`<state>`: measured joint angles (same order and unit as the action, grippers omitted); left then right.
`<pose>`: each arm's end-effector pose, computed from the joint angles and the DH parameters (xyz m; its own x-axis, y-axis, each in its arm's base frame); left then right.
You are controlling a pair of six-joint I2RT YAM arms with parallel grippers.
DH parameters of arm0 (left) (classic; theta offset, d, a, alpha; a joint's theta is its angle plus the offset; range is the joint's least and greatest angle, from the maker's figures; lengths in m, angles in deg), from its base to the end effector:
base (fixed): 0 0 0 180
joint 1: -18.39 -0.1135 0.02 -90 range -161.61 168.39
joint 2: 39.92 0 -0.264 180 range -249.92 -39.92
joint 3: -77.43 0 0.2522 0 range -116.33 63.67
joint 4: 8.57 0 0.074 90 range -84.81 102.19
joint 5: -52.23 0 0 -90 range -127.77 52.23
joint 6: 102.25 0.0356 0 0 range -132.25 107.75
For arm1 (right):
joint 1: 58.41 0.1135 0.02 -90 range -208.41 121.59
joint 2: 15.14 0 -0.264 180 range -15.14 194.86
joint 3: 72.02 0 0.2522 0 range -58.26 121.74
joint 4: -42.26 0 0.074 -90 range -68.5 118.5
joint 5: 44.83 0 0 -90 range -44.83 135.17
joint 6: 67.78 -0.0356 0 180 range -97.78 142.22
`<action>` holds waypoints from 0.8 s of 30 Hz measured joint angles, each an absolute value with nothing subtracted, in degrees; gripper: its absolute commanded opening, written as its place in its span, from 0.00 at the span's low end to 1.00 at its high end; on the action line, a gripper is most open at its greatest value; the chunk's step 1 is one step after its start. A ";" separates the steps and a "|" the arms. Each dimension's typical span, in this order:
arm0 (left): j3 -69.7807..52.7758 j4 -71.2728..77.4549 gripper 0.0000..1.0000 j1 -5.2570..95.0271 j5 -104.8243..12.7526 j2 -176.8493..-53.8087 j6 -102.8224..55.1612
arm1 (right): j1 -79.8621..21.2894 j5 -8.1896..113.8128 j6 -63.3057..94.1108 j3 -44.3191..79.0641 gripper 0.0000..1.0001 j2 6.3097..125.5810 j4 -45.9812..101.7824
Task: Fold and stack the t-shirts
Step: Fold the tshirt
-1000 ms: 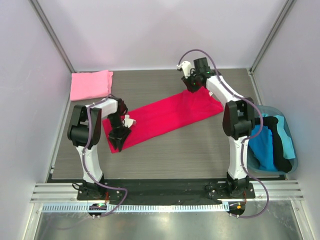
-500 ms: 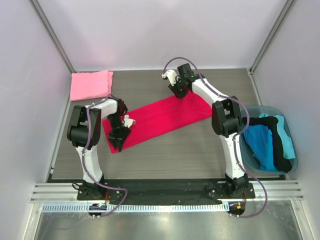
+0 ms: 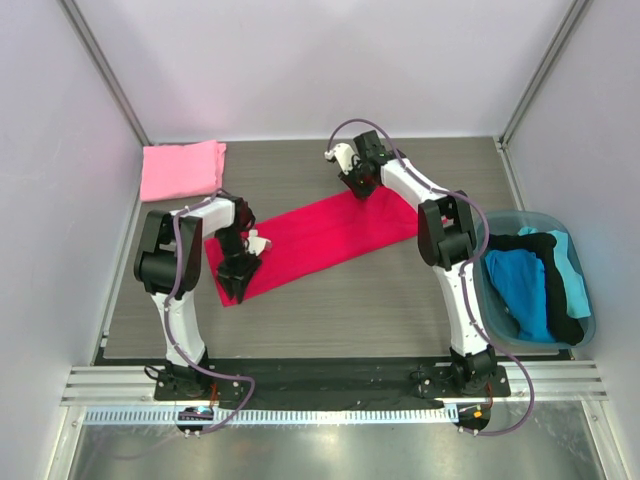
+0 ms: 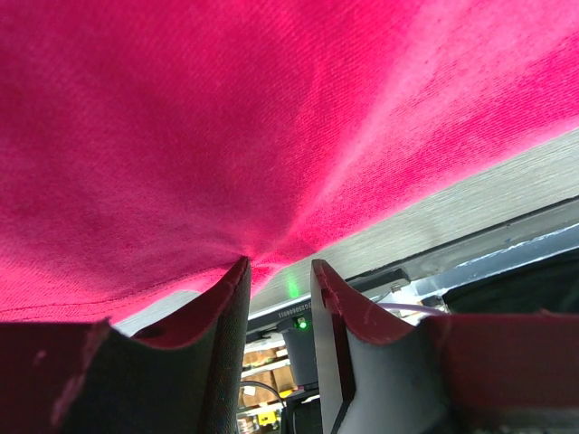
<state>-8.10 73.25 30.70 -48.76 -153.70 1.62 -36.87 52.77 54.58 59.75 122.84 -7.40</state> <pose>0.3026 -0.0730 0.1334 -0.8561 0.4277 0.2902 0.3611 0.8967 -0.2561 0.4896 0.1983 0.1725 -0.4187 -0.7356 -0.5325 -0.7778 0.5931 -0.2078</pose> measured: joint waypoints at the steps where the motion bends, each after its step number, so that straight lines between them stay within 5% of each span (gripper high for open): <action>1: -8.10 73.22 0.34 30.70 -48.74 -153.70 1.62 | -36.90 52.74 54.53 59.84 0.19 122.88 -7.49; 8: -8.21 73.27 0.34 30.70 -48.65 -153.81 1.60 | -36.90 52.61 53.88 60.37 0.01 122.92 -8.15; 24: -9.37 74.27 0.34 30.96 -48.45 -155.05 1.42 | -34.16 54.54 53.02 60.39 0.05 118.97 -8.43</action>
<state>-9.37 74.27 30.96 -48.45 -155.05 1.42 -34.16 54.54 53.02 60.39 118.97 -8.43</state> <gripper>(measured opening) 0.339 0.023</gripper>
